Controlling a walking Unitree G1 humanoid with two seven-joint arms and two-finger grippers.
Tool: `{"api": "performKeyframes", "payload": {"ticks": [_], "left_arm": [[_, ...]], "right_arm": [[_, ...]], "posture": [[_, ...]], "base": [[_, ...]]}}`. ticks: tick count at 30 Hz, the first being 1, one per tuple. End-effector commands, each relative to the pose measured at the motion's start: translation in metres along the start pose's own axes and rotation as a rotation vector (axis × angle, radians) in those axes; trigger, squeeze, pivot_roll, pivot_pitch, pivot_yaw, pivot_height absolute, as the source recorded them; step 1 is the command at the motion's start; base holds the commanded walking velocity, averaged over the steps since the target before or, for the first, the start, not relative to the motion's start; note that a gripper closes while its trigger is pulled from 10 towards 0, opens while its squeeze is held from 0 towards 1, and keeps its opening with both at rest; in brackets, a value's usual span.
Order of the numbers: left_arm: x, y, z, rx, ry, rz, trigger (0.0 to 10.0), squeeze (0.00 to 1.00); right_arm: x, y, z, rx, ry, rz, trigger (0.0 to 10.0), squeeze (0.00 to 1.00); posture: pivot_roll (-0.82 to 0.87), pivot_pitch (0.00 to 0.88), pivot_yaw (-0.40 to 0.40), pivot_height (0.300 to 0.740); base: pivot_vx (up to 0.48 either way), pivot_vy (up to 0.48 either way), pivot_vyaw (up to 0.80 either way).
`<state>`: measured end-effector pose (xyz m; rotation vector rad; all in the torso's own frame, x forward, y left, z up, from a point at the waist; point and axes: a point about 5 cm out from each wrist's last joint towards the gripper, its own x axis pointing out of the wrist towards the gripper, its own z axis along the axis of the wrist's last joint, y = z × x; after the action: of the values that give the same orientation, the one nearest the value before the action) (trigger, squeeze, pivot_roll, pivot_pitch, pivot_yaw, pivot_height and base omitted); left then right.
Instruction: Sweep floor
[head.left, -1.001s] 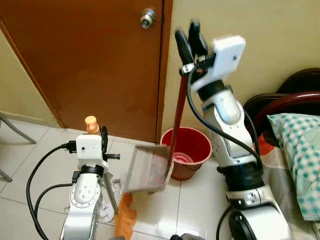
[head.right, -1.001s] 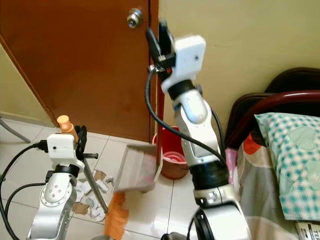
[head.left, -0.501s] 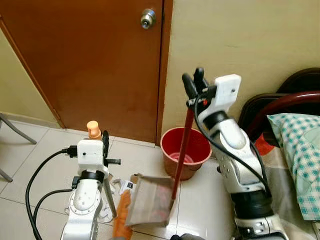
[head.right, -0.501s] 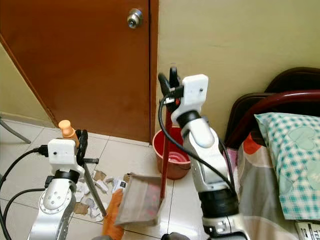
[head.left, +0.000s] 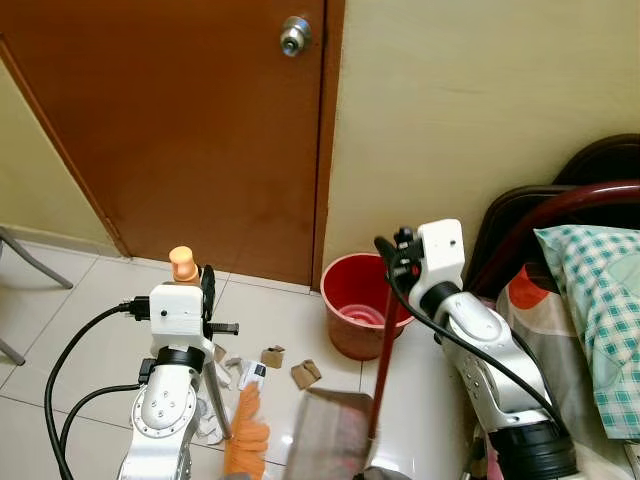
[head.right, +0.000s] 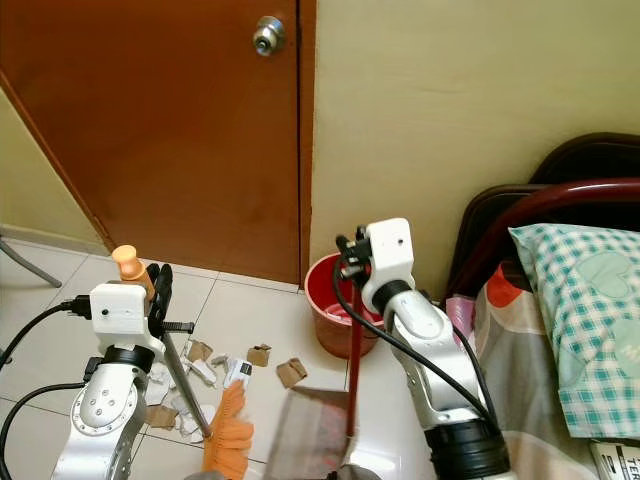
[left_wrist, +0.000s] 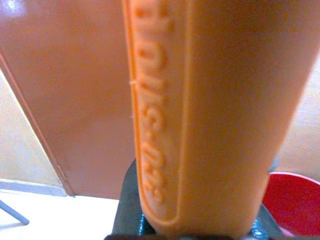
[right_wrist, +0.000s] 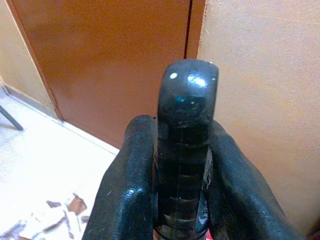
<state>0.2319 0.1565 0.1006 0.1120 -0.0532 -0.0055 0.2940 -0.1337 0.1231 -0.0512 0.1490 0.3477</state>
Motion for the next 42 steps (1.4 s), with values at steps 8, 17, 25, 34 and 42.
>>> {"api": "performKeyframes", "payload": {"ticks": [8, 17, 25, 34, 42], "left_arm": [[0.003, -0.001, -0.004, 0.006, 0.037, -0.017, 10.0, 0.0], [0.006, -0.002, -0.003, 0.006, 0.032, -0.021, 10.0, 0.0], [0.005, -0.001, -0.002, 0.009, 0.031, -0.031, 10.0, 0.0], [0.014, -0.001, 0.009, 0.091, -0.033, -0.058, 10.0, 0.0], [0.032, 0.004, 0.023, 0.066, -0.092, -0.056, 10.0, 0.0]], "right_arm": [[-0.008, 0.005, -0.028, -0.025, 0.104, 0.079, 10.0, 0.0], [-0.028, 0.008, -0.061, -0.075, 0.332, 0.251, 10.0, 0.0], [-0.053, 0.0, -0.065, -0.084, 0.458, 0.407, 10.0, 0.0], [-0.033, -0.013, -0.037, -0.15, 0.276, 0.206, 10.0, 0.0], [-0.015, -0.025, -0.016, -0.111, 0.137, -0.039, 10.0, 0.0]], "posture": [[0.01, 0.064, -0.01, 0.74], [0.01, 0.062, -0.009, 0.74], [0.01, 0.066, -0.006, 0.74], [0.01, 0.074, -0.012, 0.74], [0.02, 0.077, -0.012, 0.74]], "base": [[0.0, 0.0, 0.0], [0.0, 0.0, 0.0], [0.0, 0.0, 0.0], [0.0, 0.0, 0.0], [0.0, 0.0, 0.0]]}}
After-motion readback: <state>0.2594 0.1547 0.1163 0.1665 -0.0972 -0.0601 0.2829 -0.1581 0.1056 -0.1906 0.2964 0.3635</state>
